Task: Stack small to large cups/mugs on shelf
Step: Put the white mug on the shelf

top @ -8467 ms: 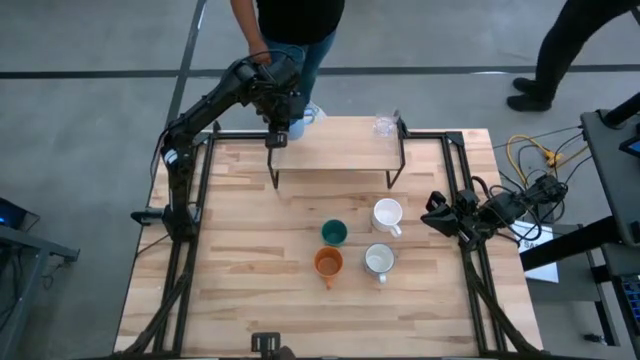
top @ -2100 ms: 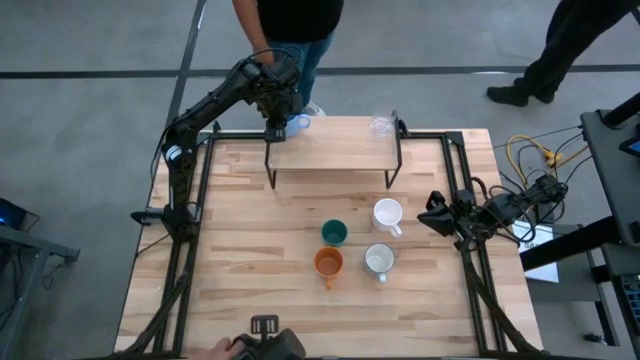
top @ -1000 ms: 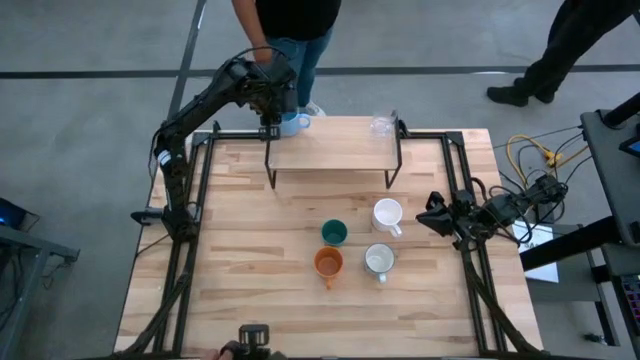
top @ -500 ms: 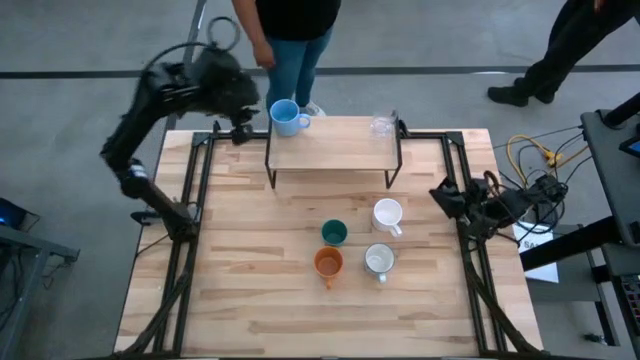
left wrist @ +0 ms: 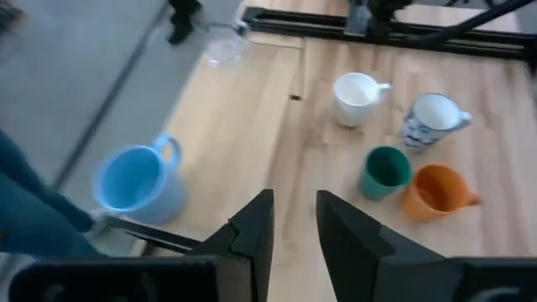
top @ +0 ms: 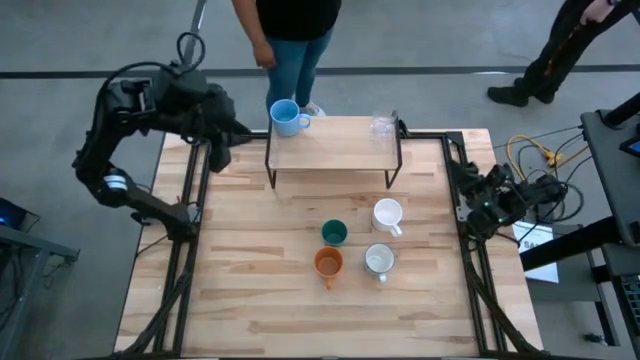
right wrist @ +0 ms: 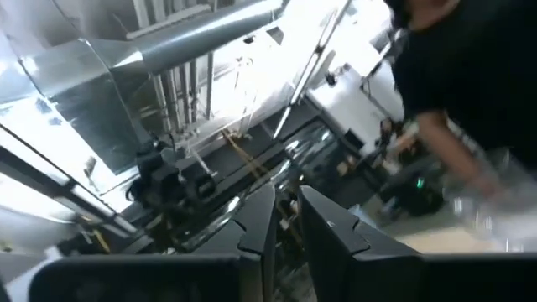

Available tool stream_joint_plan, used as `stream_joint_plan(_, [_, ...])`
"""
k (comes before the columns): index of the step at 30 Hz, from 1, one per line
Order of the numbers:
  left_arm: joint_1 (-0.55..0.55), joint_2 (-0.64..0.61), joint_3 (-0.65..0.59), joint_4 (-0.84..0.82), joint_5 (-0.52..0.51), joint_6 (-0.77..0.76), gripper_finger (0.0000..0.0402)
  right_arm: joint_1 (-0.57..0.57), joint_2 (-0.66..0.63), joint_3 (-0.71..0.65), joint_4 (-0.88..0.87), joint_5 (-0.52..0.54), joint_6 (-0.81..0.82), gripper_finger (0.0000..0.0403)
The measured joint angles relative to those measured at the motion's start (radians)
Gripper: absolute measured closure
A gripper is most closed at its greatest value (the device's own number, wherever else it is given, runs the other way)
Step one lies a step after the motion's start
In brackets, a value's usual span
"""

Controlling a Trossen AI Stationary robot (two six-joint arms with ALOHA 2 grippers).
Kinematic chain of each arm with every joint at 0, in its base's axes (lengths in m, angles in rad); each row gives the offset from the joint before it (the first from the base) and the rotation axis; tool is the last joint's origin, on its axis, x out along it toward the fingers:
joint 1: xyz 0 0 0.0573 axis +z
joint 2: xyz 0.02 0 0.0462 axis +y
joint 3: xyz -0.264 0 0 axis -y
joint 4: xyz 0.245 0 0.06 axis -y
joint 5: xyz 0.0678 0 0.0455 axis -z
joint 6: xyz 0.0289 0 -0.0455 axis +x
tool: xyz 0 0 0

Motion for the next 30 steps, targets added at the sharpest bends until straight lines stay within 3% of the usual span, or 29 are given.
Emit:
stream_joint_plan(4, [-0.014, -0.034, -0.104, -0.034, 0.051, -0.030, 0.0323, 0.001, 0.000, 0.118, -0.050, -0.004, -0.152, 0.0340])
stream_joint_plan(8, [-0.027, -0.103, -0.264, -0.019, 0.057, -0.098, 0.0324, 0.001, 0.000, 0.306, -0.345, -0.007, -0.196, 0.0332])
stream_joint_plan(13, [-0.052, -0.251, -0.506, 0.166, 0.062, -0.197, 0.0324, 0.001, 0.013, 0.569, -0.945, -0.010, 0.027, 0.0331])
stream_joint_plan(16, [-0.080, -0.355, -0.671, 0.361, 0.078, -0.251, 0.0324, 0.001, 0.034, 0.669, -1.133, -0.012, 0.115, 0.0334])
stream_joint_plan(23, [-0.136, -0.530, -0.963, 0.710, 0.093, -0.438, 0.0324, 0.000, 0.073, 0.757, -1.169, -0.056, 0.060, 0.0342])
stream_joint_plan(30, [-0.181, -0.600, -1.096, 0.891, 0.095, -0.477, 0.0324, 0.001, 0.119, 0.807, -1.170, -0.058, -0.026, 0.0343])
